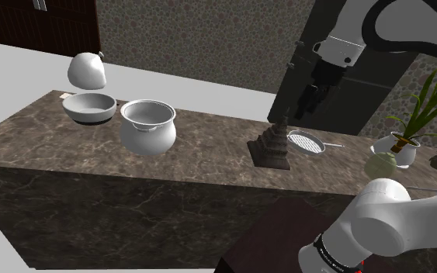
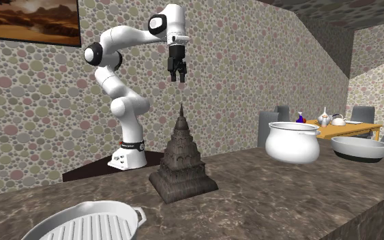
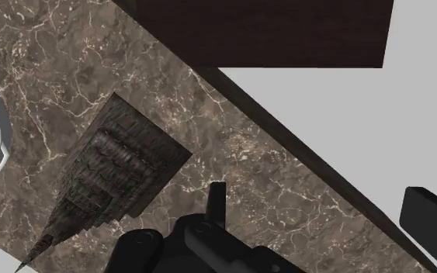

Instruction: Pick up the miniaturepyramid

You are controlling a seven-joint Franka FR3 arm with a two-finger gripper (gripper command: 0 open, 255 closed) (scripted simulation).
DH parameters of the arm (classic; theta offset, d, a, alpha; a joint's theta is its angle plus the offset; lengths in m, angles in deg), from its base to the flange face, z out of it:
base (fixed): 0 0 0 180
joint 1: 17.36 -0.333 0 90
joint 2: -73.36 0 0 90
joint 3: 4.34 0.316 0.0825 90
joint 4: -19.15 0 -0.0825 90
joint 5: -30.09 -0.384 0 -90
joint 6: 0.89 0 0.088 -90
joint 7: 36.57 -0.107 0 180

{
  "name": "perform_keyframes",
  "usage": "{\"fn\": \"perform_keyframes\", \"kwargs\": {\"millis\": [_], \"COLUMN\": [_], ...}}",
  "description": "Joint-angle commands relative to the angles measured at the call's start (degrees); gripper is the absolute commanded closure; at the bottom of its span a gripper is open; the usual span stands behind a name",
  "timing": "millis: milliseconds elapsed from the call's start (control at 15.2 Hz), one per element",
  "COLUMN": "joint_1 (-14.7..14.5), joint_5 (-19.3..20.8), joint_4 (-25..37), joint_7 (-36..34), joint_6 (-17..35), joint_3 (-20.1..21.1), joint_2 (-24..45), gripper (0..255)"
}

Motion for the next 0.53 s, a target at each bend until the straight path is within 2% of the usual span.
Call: {"fn": "perform_keyframes", "kwargs": {"millis": [0, 462], "joint_1": [0.0, 4.3], "joint_5": [0.0, 1.3], "joint_4": [0.0, 2.7], "joint_7": [0.0, -3.5], "joint_6": [0.0, 7.5], "joint_3": [0.0, -3.9], "joint_2": [0.0, 12.5], "gripper": [0, 0]}}
